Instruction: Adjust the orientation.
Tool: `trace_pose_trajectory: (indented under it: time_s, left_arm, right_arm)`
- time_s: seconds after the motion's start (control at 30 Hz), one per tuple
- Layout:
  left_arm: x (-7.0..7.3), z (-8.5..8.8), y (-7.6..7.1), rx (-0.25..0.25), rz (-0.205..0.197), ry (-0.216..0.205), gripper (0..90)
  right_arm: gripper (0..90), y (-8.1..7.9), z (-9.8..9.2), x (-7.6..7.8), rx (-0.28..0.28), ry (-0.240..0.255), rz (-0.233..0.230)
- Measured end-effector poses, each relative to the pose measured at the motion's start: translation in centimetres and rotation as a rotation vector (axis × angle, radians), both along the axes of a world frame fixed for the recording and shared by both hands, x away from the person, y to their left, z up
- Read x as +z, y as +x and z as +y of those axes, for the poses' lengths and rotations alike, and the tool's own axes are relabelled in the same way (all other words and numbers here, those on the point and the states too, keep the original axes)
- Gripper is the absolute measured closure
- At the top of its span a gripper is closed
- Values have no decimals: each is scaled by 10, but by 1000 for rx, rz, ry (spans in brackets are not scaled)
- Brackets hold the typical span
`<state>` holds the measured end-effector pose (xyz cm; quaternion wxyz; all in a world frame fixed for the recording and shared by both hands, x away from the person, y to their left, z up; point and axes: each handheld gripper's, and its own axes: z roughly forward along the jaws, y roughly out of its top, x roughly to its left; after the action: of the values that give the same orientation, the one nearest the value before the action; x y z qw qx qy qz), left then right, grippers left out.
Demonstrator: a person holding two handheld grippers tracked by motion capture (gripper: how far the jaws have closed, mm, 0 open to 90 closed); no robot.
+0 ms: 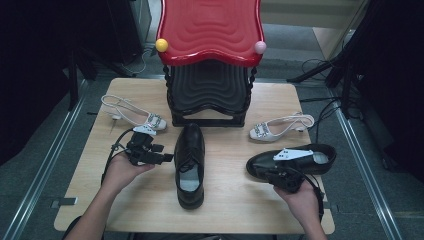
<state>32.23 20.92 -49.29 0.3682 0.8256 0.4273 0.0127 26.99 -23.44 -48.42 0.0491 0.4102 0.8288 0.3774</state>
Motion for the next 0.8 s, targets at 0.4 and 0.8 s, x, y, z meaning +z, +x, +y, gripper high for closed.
trace_pose_trajectory:
  time_s: [0.4, 0.8]
  left_arm:
    - [-1, -3, 3, -15, 0, -8, 375]
    - [0, -1, -3, -1, -8, -10, 376]
  right_arm:
    - [900, -5, -20, -8, -40, -28, 33]
    - [900, 13, -5, -16, -23, -36, 40]
